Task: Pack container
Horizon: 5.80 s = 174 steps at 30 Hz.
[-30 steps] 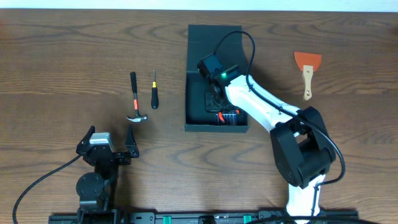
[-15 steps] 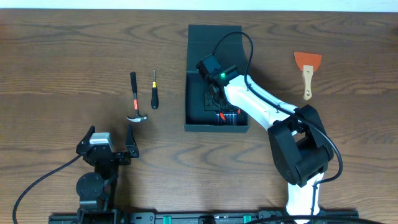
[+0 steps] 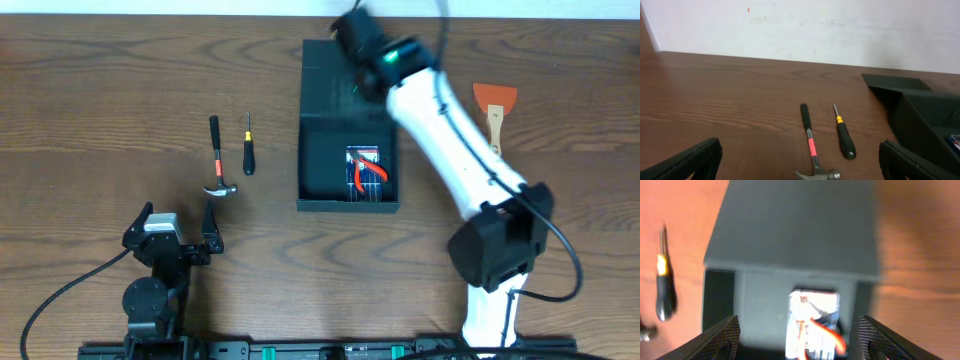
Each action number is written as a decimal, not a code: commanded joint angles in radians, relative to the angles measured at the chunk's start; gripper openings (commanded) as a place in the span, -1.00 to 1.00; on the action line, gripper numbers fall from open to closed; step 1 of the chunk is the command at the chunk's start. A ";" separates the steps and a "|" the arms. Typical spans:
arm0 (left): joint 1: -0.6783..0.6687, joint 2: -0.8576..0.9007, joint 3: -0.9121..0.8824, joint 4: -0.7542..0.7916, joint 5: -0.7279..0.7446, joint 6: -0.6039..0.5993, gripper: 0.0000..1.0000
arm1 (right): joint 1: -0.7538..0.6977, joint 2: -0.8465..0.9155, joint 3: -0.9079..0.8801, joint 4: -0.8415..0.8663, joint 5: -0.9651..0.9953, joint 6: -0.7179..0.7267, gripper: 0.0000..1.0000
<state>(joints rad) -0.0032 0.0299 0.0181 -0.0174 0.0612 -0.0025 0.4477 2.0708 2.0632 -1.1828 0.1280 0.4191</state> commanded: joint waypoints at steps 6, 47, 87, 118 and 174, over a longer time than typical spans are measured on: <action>-0.005 -0.006 -0.014 -0.004 0.009 0.006 0.97 | -0.267 -0.005 0.108 -0.146 0.040 -0.035 0.69; -0.005 -0.006 -0.014 -0.004 0.009 0.006 0.97 | -0.599 -0.004 -0.480 0.139 0.040 -0.211 0.98; -0.005 1.269 1.246 -0.871 0.119 -0.055 0.97 | -0.599 -0.004 -0.480 0.140 0.040 -0.211 0.99; -0.041 1.706 1.244 -0.887 0.093 -0.035 0.97 | -0.599 -0.004 -0.480 0.140 0.040 -0.211 0.98; -0.195 1.957 1.261 -0.552 0.087 -0.093 0.94 | -0.599 -0.004 -0.480 0.140 0.040 -0.211 0.98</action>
<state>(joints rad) -0.2020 1.9675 1.2617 -0.5747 0.1516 -0.0814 -0.1513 2.0712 1.5814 -1.0451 0.1581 0.2153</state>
